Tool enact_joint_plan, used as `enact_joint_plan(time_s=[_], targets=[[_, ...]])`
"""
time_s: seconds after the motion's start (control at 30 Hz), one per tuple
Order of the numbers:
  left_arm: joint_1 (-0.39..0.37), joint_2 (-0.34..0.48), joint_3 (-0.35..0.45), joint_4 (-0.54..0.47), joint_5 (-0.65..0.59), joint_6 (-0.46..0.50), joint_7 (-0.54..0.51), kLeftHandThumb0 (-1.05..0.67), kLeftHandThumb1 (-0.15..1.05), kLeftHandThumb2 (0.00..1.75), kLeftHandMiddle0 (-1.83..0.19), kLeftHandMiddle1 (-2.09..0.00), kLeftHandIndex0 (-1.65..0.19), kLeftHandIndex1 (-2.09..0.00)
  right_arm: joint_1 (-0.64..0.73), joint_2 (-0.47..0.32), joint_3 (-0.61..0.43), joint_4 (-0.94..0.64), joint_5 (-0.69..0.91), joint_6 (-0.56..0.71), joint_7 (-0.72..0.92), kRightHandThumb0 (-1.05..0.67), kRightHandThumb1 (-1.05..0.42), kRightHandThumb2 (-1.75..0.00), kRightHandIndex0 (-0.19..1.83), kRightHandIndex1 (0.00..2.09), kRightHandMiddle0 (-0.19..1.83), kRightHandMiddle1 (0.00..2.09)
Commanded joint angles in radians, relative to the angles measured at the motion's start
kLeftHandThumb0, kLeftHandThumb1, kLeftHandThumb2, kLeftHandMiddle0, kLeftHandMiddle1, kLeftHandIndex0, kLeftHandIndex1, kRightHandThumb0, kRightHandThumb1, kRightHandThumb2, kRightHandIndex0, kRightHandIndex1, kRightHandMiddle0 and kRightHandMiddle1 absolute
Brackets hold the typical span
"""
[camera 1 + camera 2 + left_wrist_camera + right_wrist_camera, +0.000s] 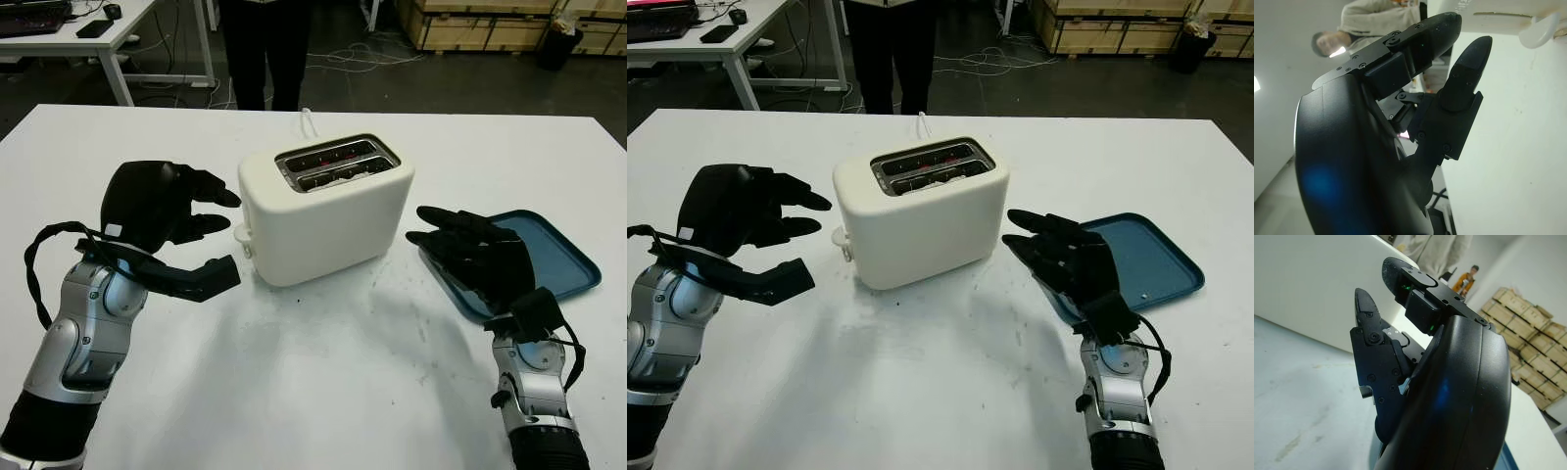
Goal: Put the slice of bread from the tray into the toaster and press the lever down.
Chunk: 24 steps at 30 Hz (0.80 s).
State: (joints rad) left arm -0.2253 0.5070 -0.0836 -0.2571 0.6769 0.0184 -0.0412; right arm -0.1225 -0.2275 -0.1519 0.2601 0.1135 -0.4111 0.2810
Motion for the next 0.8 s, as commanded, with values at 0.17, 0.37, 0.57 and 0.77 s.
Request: enact_joint_plan(time_s=[0.17, 0.37, 0.57, 0.77], targets=[[-0.002, 0.035, 0.093, 0.011, -0.023, -0.005, 0.005, -0.41, 0.72, 0.0, -0.91, -0.99, -1.21, 0.0, -0.175, -0.222, -0.049, 0.057, -0.069, -0.004, 0.029, -0.18, -0.88, -0.01, 1.0, 0.01, 0.88, 0.0], [0.005, 0.008, 0.151, -0.008, -0.032, 0.069, 0.006, -0.43, 0.75, 0.01, -0.85, -0.75, -1.03, 0.0, -0.383, -0.406, -0.01, 0.197, -0.179, 0.018, 0.062, -0.38, -0.84, 0.0, 1.08, 0.04, 0.92, 0.01], [-0.024, 0.026, 0.153, -0.008, -0.017, 0.118, -0.028, -0.41, 0.73, 0.0, -0.84, -0.69, -1.04, -0.01, -0.507, -0.475, 0.061, 0.225, -0.261, 0.1, 0.108, -0.56, -0.85, 0.0, 1.08, 0.02, 0.93, 0.01], [-0.063, 0.058, 0.14, 0.011, -0.014, 0.123, -0.066, -0.39, 0.7, 0.0, -0.87, -0.68, -1.07, -0.02, -0.544, -0.481, 0.127, 0.221, -0.321, 0.122, 0.129, -0.52, -0.86, -0.01, 1.02, 0.0, 0.87, 0.0]])
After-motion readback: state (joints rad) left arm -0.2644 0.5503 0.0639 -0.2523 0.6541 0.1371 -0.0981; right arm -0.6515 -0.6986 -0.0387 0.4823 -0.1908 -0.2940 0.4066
